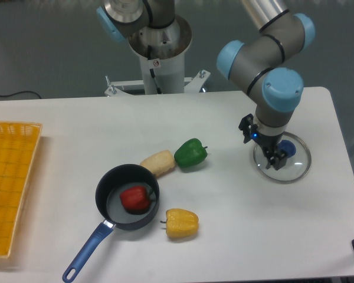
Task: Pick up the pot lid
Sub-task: 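Move the gripper over the glass lid and lower onto its blue knob, then close the gripper on the blue knob of the glass lid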
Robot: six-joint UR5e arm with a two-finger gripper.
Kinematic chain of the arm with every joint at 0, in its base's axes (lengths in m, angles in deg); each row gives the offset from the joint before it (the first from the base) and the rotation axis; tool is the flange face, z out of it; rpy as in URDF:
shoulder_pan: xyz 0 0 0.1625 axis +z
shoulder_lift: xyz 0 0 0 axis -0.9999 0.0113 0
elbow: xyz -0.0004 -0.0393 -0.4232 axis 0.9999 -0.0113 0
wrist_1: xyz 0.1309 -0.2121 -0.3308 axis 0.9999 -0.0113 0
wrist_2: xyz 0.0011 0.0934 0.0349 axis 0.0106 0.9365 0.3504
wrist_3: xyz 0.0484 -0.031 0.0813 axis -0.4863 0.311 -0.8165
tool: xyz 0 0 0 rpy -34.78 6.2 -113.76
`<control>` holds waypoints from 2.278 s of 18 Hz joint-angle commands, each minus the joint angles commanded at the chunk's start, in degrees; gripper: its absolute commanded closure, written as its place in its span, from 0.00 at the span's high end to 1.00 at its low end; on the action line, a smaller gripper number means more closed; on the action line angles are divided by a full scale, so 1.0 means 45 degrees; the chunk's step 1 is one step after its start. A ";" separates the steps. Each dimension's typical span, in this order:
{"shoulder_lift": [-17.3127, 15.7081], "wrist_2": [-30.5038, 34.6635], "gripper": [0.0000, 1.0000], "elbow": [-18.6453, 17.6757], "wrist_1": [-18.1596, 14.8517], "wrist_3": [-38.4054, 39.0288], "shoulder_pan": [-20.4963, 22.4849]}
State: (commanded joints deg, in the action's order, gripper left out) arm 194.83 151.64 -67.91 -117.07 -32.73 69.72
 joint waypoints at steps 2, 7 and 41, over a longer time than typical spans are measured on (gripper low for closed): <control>-0.0254 -0.0020 1.00 -0.0430 0.0000 -0.0740 0.0449; -0.0626 -0.0001 1.00 -0.1036 0.0039 -0.1311 0.0900; 0.1796 0.0293 1.00 -0.0451 0.2598 -0.4279 0.1271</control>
State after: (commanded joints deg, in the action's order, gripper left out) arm 202.91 152.96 -69.94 -105.38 -51.99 75.44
